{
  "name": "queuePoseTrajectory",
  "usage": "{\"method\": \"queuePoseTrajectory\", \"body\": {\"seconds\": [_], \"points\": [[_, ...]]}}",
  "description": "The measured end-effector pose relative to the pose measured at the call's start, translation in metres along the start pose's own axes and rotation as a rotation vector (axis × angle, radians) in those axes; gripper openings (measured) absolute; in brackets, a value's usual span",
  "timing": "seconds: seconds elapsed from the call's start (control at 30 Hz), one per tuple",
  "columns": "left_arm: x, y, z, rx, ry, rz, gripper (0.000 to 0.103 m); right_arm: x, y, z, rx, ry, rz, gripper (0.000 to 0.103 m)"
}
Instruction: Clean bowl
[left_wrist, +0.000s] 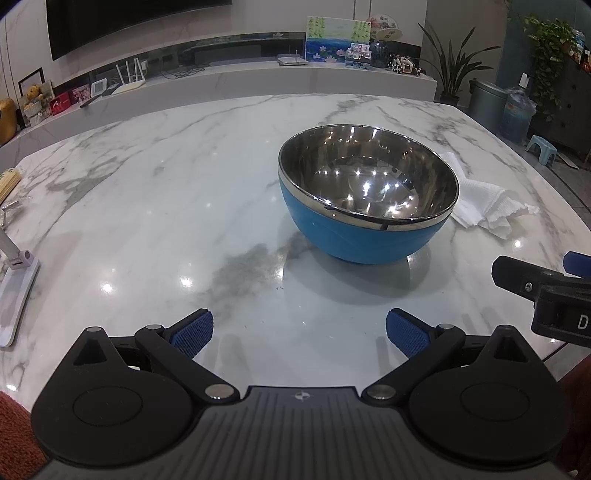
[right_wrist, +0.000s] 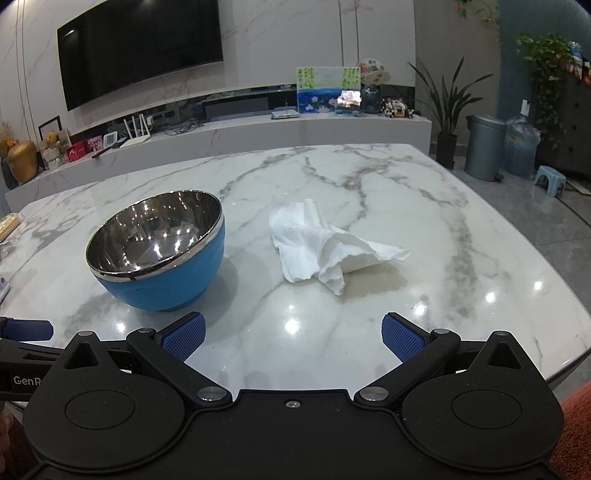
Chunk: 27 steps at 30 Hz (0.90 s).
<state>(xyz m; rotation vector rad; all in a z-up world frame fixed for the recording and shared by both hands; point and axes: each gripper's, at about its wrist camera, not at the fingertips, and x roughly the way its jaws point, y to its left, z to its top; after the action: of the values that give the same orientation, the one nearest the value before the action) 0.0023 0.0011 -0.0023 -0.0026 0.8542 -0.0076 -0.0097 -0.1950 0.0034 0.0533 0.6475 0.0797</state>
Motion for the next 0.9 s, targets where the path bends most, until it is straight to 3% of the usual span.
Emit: {"method": "queuePoseTrajectory", "body": {"seconds": [0.9], "points": [[0.0011,0.0007,-0.0029,0.001,0.006,-0.002,0.101,0.0014,0.0019,-0.0009,0.002,0.014,0.006,0.102]]}}
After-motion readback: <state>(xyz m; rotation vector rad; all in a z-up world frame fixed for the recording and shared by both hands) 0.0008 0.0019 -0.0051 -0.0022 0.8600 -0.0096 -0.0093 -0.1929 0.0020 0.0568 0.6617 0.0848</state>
